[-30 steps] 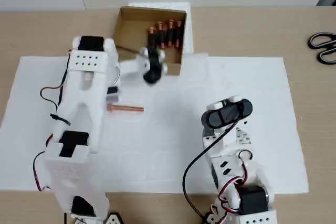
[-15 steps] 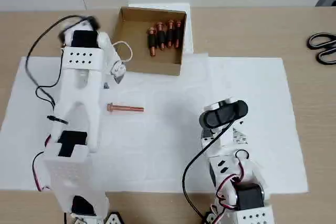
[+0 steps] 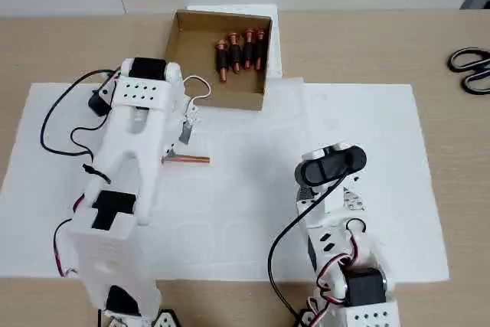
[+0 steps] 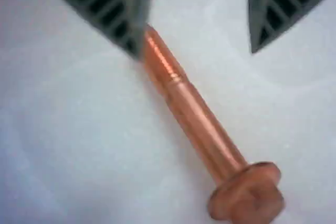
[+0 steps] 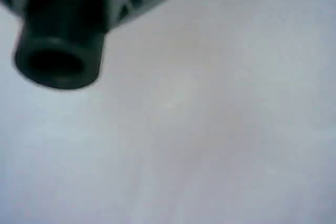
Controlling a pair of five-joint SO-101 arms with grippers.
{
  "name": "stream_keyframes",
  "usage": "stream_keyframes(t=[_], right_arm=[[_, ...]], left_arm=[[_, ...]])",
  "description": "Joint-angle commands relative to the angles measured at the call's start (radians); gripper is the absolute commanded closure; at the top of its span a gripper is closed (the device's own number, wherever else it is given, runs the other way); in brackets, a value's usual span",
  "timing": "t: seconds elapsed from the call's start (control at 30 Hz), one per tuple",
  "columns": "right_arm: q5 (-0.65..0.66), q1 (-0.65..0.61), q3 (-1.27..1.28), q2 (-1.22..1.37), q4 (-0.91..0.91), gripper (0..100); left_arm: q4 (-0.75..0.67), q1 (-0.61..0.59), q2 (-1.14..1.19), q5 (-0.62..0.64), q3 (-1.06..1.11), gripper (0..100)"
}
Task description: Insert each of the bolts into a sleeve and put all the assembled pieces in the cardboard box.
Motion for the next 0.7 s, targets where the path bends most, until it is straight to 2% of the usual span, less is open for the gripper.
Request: stream_keyframes(t=[0.0, 0.1, 0.3, 0.67], right_arm=[[0.008, 0.005, -0.008, -0.007, -0.024, 99.4], [0.008, 0.007, -0.008, -0.007, -0.024, 99.4], [0.008, 0.007, -0.008, -0.007, -0.018, 99.4], [0.008, 0.008, -0.005, -0.007, -0.018, 99.4]], left_arm=[[0.017, 0.0, -0.031, 0.015, 0.008, 78], [0.017, 0.002, -0.031, 0.031, 0.047, 75], [0.012, 0.0, -0.031, 0.141, 0.14, 75], [-0.106, -0.002, -0.029, 0.147, 0.143, 75]])
